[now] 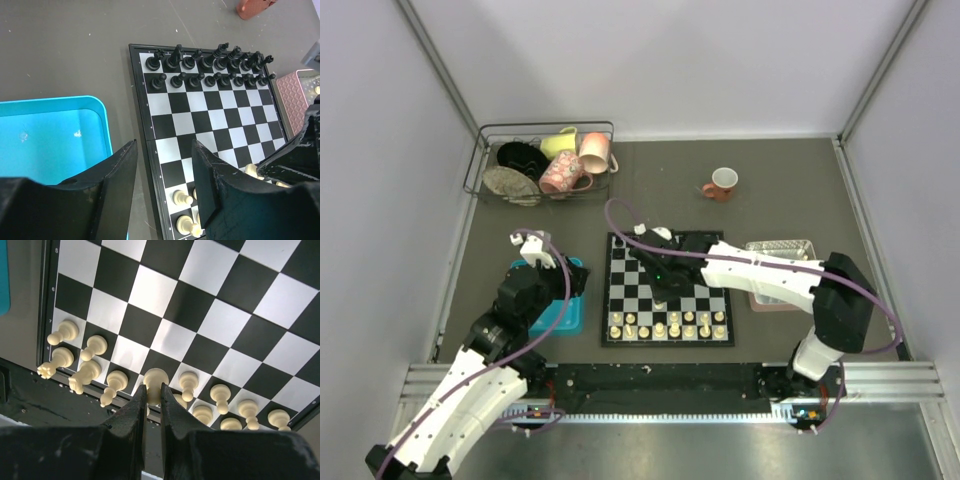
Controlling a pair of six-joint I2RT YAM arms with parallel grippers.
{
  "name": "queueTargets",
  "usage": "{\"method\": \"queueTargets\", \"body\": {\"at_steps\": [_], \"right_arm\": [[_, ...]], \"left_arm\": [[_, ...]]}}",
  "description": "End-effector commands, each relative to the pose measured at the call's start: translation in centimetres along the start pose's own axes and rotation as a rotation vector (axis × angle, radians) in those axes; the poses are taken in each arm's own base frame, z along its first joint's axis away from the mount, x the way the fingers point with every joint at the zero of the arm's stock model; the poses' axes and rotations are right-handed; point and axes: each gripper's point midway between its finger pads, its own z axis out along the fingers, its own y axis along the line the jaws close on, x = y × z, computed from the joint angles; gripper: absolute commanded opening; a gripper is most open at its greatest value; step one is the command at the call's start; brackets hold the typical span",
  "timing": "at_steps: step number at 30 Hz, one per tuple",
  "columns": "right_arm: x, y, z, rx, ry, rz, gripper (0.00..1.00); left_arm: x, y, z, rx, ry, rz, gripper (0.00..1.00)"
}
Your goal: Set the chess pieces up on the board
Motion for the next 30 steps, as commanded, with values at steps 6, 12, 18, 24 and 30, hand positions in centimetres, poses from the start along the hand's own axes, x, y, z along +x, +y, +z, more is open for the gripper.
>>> {"method": "queueTargets", "body": {"at_steps": [6,12,18,24,30], "right_arm": [[0.2,2.3,1.0,-0.008,-0.01,-0.011,0.0],[0.7,1.6,1.8,0.033,-0.005,-0.01,0.0],[1.5,1.2,2.7,0.055,0.023,-0.011,0.0],[1.9,1.1,3.1,0.058,0.038,-0.012,0.0],[2.5,1.1,3.4,0.06,0.058,-0.02,0.0]], "left_arm": [[-0.2,-0.5,0.0,0.033,-0.011,-0.003,0.52],[-0.2,-0.6,0.0,0.035,-0.015,-0.004,0.52],[-0.2,-0.6,-0.1,0.039,-0.015,-0.002,0.53],[-0.2,-0.6,0.0,0.038,-0.013,-0.002,0.53],[-0.1,-0.6,0.0,0.038,-0.013,-0.002,0.53]]}}
